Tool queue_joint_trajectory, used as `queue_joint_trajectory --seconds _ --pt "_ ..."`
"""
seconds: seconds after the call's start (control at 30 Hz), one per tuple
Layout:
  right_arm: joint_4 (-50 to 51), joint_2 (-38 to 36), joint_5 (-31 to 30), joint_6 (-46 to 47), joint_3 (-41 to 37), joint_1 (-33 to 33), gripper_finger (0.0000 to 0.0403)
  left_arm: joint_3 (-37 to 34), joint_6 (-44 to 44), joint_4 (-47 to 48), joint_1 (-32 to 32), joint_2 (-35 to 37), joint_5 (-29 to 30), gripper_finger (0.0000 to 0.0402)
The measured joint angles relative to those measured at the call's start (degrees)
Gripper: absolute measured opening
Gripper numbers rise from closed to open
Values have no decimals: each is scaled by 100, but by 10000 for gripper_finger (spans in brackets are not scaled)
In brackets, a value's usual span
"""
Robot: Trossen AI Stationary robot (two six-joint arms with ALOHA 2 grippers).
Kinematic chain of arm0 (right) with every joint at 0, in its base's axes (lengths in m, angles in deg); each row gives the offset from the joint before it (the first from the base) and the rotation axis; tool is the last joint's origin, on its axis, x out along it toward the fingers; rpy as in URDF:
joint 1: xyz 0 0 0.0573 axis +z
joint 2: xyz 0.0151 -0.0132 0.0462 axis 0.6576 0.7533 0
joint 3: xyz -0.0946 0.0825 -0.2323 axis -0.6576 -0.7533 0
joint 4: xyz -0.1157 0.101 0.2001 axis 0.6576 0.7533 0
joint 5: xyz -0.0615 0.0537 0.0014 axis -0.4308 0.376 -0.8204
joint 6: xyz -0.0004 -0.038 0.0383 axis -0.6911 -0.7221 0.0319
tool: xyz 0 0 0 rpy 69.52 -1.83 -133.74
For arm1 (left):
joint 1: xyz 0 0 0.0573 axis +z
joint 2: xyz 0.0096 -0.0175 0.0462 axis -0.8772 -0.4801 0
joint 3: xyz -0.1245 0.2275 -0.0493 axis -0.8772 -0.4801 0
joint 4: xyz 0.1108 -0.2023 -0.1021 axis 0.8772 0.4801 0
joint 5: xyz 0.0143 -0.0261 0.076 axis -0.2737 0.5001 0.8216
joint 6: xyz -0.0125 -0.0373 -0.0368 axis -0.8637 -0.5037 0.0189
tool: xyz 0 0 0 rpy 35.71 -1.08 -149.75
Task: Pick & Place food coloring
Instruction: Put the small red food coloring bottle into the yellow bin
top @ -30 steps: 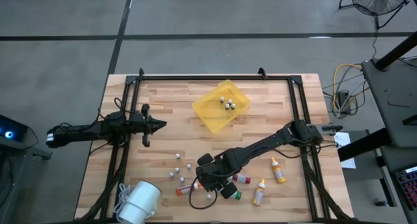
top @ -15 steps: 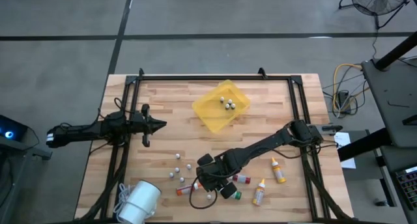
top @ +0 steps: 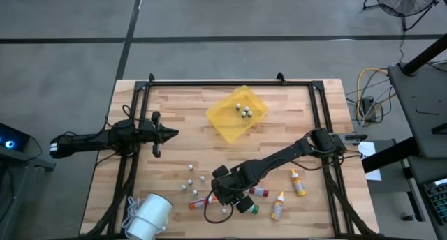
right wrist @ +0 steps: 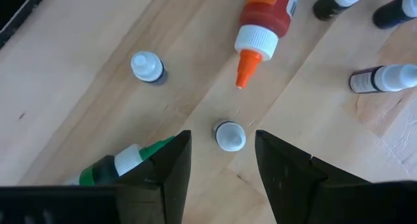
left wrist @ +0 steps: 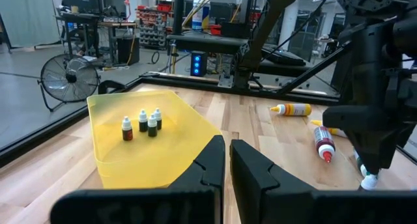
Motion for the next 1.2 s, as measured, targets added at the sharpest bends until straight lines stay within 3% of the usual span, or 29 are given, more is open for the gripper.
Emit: queue_joint_trajectory --seconds 1.2 --pt "-812 7 143 -111 -559 -103 162 0 0 2 -7 0 0 0"
